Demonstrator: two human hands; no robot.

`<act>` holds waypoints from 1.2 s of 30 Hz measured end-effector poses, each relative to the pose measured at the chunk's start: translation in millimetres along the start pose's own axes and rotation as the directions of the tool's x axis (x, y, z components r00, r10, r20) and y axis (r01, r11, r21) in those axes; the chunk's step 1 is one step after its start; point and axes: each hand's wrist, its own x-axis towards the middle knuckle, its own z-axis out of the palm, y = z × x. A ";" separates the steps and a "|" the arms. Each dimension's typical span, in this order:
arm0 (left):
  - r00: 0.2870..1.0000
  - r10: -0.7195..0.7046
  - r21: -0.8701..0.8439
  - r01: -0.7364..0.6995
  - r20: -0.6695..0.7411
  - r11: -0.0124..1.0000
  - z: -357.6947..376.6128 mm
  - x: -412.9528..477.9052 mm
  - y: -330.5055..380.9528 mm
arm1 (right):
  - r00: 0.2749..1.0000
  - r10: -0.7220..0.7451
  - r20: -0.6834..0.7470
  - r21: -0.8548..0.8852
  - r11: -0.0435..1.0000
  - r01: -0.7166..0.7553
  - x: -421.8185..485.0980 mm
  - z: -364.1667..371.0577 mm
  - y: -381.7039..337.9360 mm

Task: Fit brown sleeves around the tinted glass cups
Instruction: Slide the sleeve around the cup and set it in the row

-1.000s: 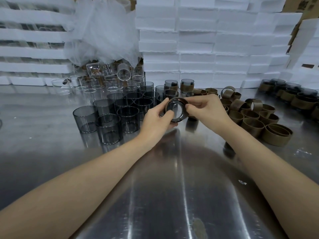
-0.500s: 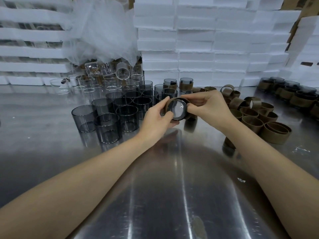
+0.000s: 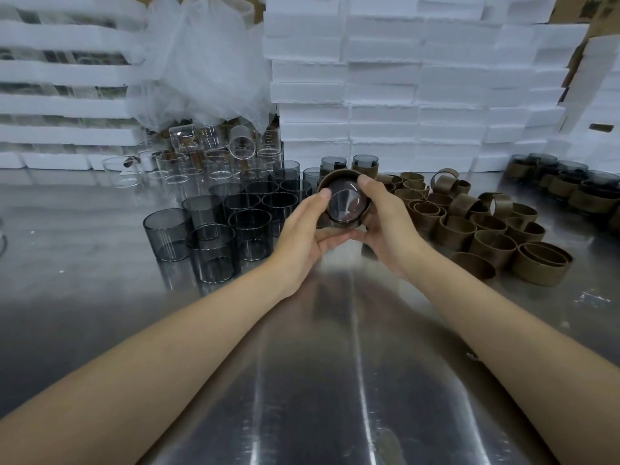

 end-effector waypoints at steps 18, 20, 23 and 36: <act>0.957 -0.288 -0.151 0.288 0.025 0.946 -5.9 7.2 10.1 | 0.925 0.373 0.068 0.551 0.759 -0.346 -5.5 6.9 -12.9; 0.956 -0.291 -0.163 0.292 0.030 0.942 -5.4 7.7 10.4 | 0.925 0.372 0.075 0.567 0.747 -0.346 -5.3 7.0 -13.8; 0.955 -0.295 -0.167 0.297 0.039 0.940 -4.9 7.8 10.8 | 0.926 0.365 0.095 0.606 0.717 -0.344 -5.0 6.9 -14.0; 0.967 -0.221 -0.163 0.240 0.124 0.957 -10.3 10.7 11.0 | 0.951 0.286 0.121 0.612 0.733 -0.298 -0.8 4.5 -9.9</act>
